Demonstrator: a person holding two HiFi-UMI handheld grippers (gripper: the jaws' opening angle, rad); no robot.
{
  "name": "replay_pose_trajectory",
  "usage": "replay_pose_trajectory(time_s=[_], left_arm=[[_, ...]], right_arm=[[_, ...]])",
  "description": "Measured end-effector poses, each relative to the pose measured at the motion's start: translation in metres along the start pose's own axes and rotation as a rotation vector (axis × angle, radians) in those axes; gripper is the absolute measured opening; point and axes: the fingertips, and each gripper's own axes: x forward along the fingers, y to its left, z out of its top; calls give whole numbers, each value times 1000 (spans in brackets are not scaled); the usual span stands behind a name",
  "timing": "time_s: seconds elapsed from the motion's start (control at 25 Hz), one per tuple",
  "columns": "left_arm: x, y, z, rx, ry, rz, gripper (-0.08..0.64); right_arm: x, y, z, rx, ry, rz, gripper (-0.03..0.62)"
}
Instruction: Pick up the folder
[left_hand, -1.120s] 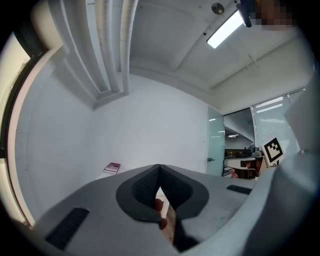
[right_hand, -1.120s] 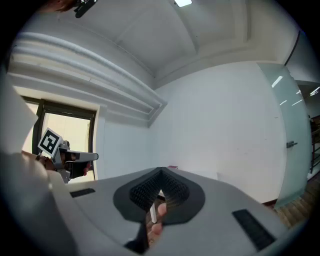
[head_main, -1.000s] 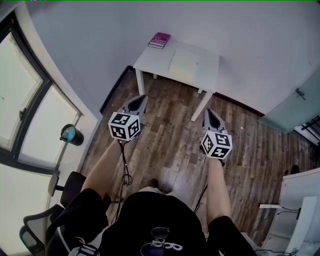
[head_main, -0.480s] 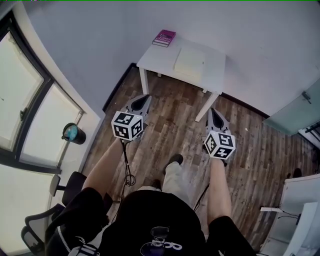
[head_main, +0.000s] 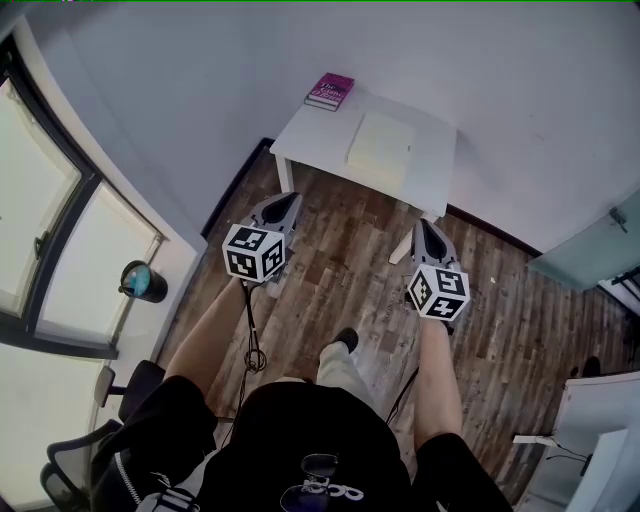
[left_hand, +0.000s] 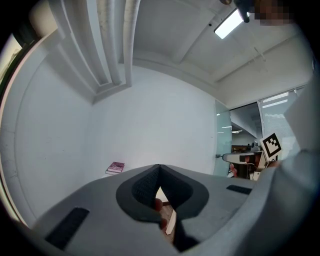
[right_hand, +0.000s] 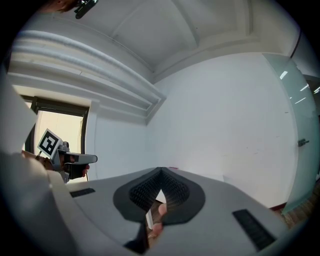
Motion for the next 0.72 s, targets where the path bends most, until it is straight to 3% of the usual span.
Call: replay_pose_trajectory(time_s=[0.72], left_arm=[[168, 16, 27, 1, 16, 19, 18]], right_arm=[[123, -119, 26, 20, -1, 22, 20]])
